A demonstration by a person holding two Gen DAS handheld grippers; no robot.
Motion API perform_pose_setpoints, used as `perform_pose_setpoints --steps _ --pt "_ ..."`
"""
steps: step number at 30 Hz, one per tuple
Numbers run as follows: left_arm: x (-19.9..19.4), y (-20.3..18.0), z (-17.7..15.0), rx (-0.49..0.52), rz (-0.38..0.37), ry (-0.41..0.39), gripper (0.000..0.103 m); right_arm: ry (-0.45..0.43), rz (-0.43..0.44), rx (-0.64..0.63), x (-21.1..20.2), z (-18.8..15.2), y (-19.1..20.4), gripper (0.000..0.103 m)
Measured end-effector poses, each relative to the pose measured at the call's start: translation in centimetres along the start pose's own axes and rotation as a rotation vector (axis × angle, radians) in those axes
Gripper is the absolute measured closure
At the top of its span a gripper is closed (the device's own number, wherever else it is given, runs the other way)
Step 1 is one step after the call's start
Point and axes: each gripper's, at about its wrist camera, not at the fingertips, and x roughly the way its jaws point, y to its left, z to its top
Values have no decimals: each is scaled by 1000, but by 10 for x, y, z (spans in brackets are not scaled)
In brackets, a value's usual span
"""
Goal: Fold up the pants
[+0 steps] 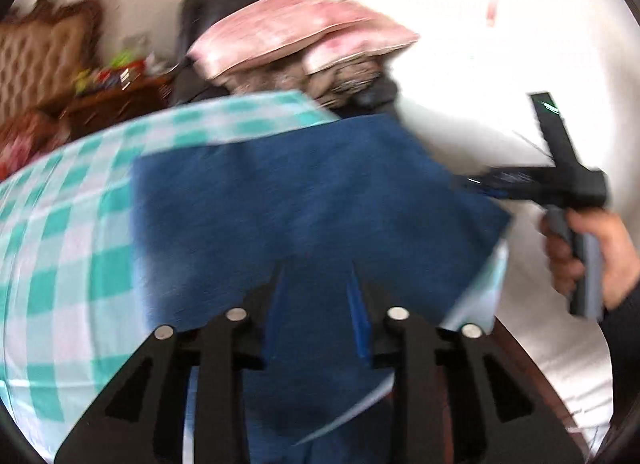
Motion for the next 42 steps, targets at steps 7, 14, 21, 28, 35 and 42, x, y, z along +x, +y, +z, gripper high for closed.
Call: perform_pose_setpoints --steps 7,14,21,28,35,42 --pt "20 29 -22 46 83 82 81 3 -26 16 9 -13 12 72" --pt "16 26 -30 75 87 95 81 -24 -77 21 8 -21 25 72" --pt "-3 24 -25 35 57 81 61 -81 -176 9 -2 -25 38 68" --pt "-20 20 -17 14 68 45 42 -169 -308 -32 -30 -34 67 58" --pt "-36 9 2 9 47 40 30 -181 -406 -47 -49 -46 88 40" --pt "-87 -6 9 -35 99 19 2 -170 -440 -46 -81 -67 116 16"
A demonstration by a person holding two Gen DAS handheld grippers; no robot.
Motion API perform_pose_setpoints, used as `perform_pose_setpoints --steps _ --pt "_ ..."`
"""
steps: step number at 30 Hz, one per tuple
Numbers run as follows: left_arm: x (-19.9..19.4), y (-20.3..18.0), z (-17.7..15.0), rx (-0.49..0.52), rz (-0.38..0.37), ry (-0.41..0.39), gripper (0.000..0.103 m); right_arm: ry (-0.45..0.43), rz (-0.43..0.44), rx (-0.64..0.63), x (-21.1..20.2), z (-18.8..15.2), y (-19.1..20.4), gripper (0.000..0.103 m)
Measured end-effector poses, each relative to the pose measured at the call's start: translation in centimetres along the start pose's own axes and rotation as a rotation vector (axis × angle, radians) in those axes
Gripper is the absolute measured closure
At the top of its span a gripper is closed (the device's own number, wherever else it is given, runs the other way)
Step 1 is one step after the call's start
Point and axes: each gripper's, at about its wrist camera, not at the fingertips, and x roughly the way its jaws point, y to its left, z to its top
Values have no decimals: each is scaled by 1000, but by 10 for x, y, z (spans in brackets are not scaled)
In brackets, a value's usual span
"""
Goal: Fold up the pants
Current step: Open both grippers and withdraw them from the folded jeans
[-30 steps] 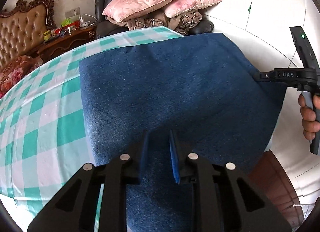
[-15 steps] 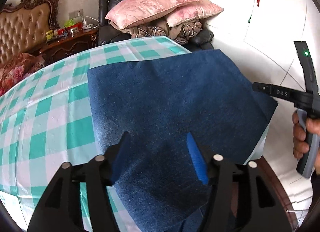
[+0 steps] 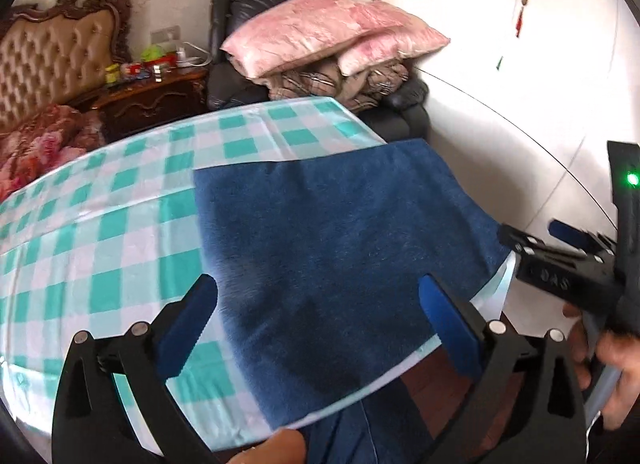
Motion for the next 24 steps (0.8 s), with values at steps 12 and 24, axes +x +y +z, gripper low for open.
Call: perform_pose_setpoints --steps 12,24 --pt "-36 -5 -14 -23 30 44 2 -3 -5 5 -49 -16 4 16" --pt "-38 -6 -16 -21 23 50 2 -10 -7 2 -52 -17 6 16"
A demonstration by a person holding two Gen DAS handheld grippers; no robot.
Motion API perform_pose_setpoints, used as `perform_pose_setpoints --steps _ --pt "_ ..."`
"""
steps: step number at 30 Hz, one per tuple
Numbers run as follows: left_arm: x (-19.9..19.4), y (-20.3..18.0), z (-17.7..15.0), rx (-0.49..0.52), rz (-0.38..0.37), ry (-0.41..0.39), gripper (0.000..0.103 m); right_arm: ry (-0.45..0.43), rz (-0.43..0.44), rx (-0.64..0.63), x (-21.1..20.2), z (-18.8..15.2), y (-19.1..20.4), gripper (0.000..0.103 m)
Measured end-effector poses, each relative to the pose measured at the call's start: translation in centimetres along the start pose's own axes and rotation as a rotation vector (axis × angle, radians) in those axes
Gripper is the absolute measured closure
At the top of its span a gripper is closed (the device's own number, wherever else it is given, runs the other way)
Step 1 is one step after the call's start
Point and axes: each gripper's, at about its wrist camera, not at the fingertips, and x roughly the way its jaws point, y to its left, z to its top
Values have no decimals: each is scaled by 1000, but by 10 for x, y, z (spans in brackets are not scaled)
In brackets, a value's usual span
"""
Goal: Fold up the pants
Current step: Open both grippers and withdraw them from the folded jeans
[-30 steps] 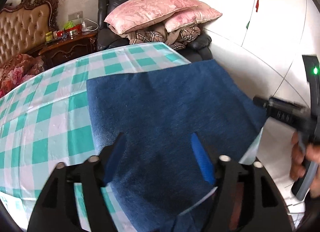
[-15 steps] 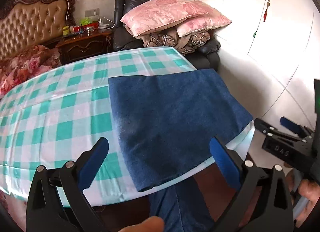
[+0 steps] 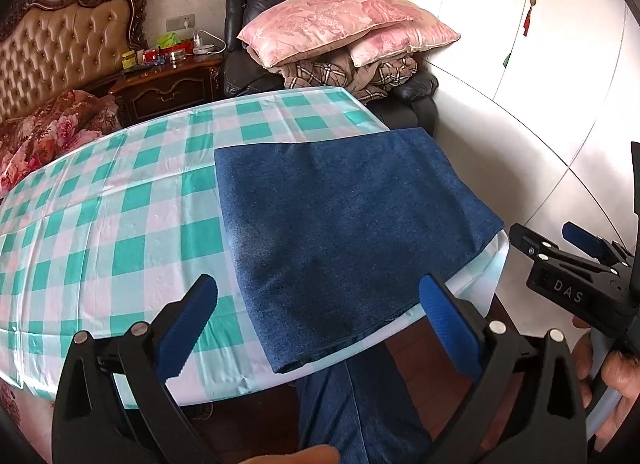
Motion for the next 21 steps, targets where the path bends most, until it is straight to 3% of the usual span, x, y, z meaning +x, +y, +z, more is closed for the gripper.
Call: perform_pose_setpoints --steps 13,17,21 --pt "-5 -11 6 22 -37 -40 2 7 0 6 4 -1 -1 16" --pt "0 -8 11 5 -117 -11 2 11 -2 12 6 -1 -2 16" --pt "-5 21 7 -60 -165 -33 2 9 0 24 11 -1 -3 16"
